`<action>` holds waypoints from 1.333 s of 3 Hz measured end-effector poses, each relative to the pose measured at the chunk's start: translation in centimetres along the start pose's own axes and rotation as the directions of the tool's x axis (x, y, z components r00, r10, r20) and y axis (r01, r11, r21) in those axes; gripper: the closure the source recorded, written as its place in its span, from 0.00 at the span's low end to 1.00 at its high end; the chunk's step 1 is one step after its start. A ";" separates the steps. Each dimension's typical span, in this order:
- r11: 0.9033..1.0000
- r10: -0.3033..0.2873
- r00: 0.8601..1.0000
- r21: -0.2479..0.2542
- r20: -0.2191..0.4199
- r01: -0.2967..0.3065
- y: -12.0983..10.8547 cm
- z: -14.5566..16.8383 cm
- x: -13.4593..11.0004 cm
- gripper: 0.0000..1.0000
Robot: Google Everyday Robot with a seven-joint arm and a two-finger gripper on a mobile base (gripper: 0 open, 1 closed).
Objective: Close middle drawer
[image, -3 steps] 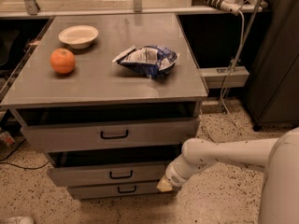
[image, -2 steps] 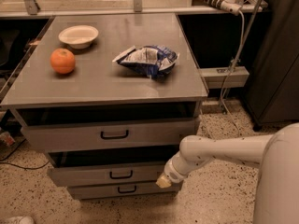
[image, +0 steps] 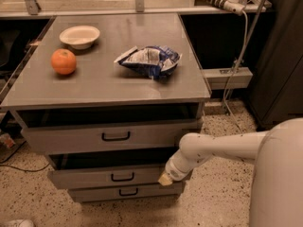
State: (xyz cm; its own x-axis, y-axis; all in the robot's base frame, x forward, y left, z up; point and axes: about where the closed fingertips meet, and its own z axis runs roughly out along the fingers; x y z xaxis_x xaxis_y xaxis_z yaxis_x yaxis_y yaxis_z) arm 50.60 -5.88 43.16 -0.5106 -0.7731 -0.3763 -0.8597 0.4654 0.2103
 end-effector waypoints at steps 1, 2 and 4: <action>1.000 0.000 1.000 0.000 0.000 0.000 0.0 0.0 0.0 0.81; 1.000 0.000 1.000 0.000 0.000 0.000 0.0 0.0 0.0 0.58; 1.000 0.000 1.000 0.000 0.000 0.000 0.0 0.0 0.0 0.11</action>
Offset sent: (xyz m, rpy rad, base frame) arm 0.0000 0.0000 0.0000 0.0000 0.0000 0.0000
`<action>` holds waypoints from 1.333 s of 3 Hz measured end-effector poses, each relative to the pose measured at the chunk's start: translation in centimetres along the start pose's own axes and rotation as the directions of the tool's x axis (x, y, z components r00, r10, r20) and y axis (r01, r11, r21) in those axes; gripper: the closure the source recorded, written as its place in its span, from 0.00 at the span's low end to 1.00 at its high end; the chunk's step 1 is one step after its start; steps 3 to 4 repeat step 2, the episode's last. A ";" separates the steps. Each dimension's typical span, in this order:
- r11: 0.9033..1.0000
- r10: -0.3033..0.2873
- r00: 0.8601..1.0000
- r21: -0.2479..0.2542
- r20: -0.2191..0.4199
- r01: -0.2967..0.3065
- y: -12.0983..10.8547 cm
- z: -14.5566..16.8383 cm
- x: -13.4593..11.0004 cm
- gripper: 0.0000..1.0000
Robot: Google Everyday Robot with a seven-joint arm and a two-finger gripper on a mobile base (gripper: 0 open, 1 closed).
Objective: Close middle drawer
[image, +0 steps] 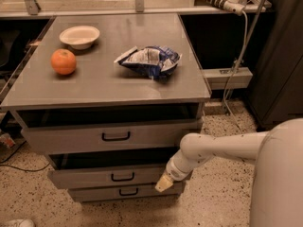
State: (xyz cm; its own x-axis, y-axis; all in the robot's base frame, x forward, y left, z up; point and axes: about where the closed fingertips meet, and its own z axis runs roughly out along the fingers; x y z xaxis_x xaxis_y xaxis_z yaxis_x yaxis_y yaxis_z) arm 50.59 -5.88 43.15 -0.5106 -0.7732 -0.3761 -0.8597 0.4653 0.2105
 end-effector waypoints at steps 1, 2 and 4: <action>1.000 0.000 1.000 0.000 0.000 0.000 0.0 0.0 0.0 0.00; 1.000 0.000 1.000 0.000 0.000 0.000 0.0 0.0 0.0 0.00; 1.000 0.000 1.000 0.000 0.000 0.000 0.0 0.0 0.0 0.00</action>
Offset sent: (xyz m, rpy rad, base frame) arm 0.0000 0.0000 0.0000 0.0000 0.0000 0.0000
